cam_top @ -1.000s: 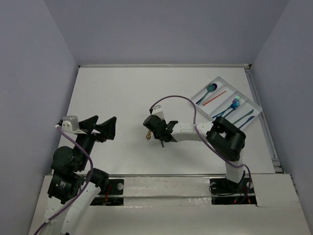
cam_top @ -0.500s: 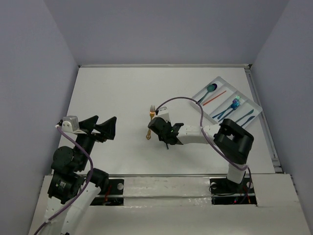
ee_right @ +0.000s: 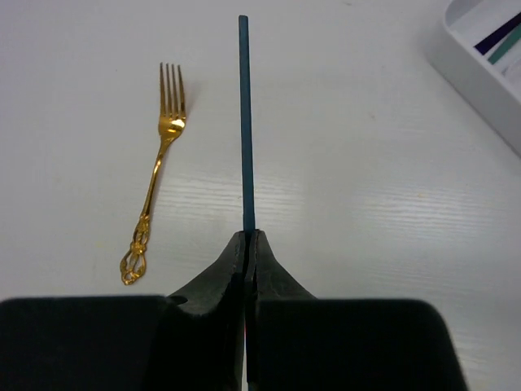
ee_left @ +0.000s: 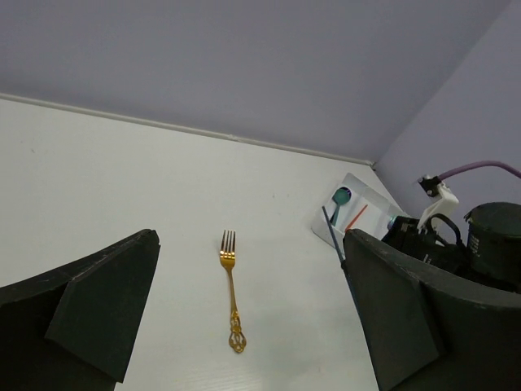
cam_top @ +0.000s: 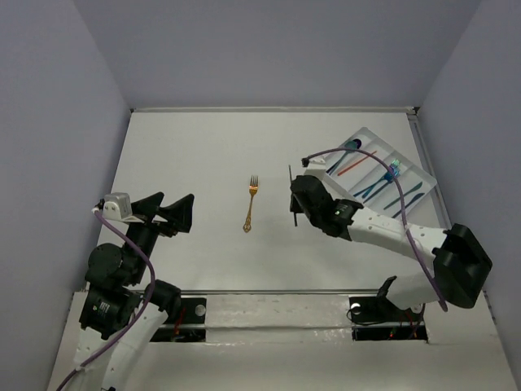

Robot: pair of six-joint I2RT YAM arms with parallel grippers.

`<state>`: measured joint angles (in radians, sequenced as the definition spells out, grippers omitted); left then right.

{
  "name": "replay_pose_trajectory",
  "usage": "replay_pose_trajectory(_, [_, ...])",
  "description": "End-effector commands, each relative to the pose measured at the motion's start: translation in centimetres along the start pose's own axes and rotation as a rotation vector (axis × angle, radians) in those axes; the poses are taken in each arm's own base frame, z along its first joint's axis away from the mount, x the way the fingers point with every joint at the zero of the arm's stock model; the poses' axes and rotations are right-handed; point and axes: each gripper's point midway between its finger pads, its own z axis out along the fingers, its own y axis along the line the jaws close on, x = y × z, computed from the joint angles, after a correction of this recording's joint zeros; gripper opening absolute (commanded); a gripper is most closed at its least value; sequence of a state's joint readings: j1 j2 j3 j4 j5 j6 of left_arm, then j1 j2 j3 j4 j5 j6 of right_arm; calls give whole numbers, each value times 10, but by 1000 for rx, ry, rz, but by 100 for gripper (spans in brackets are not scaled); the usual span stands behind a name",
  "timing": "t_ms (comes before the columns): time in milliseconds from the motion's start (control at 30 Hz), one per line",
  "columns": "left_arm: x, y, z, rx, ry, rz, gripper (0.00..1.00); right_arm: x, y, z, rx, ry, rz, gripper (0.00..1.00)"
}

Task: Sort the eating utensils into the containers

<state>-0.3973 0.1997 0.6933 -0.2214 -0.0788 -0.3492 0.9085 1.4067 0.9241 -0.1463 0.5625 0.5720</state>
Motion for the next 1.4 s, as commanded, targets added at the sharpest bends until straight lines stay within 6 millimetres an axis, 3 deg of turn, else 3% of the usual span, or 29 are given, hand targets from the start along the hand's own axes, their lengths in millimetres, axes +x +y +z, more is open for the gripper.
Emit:
replay_pose_trajectory(0, [-7,-6,1,35,-37,3,99,-48,-29,0,0,-116,143,0])
replay_pose_trajectory(67, [-8,-7,0,38,-41,2,99,-52,-47,4,-12,-120,181,0])
replay_pose_trajectory(100, [-8,-7,-1,38,-44,2,99,-70,-66,9,13,-173,231,0])
replay_pose_trajectory(367, [-13,-9,-6,51,-63,-3,99,-131,-176,20,219,-351,375,0])
replay_pose_trajectory(533, [-10,-8,-4,47,-52,0,99,-142,-235,36,323,-397,464,0])
replay_pose_trajectory(567, [-9,-8,-3,45,-48,1,99,-141,-254,42,354,-390,486,0])
replay_pose_trajectory(700, [-7,-8,0,43,-37,2,99,-133,-293,54,403,-383,586,0])
replay_pose_trajectory(800, [-4,-9,2,48,-22,7,99,-128,-309,68,385,-372,646,0])
replay_pose_trajectory(1000, [-2,-8,4,43,-14,6,99,-130,-309,90,343,-359,656,0])
replay_pose_trajectory(1233, [-1,-8,5,45,-6,7,99,-118,-306,111,308,-319,707,0])
replay_pose_trajectory(1367, [-1,-8,5,43,-9,7,99,-113,-305,117,298,-311,733,10])
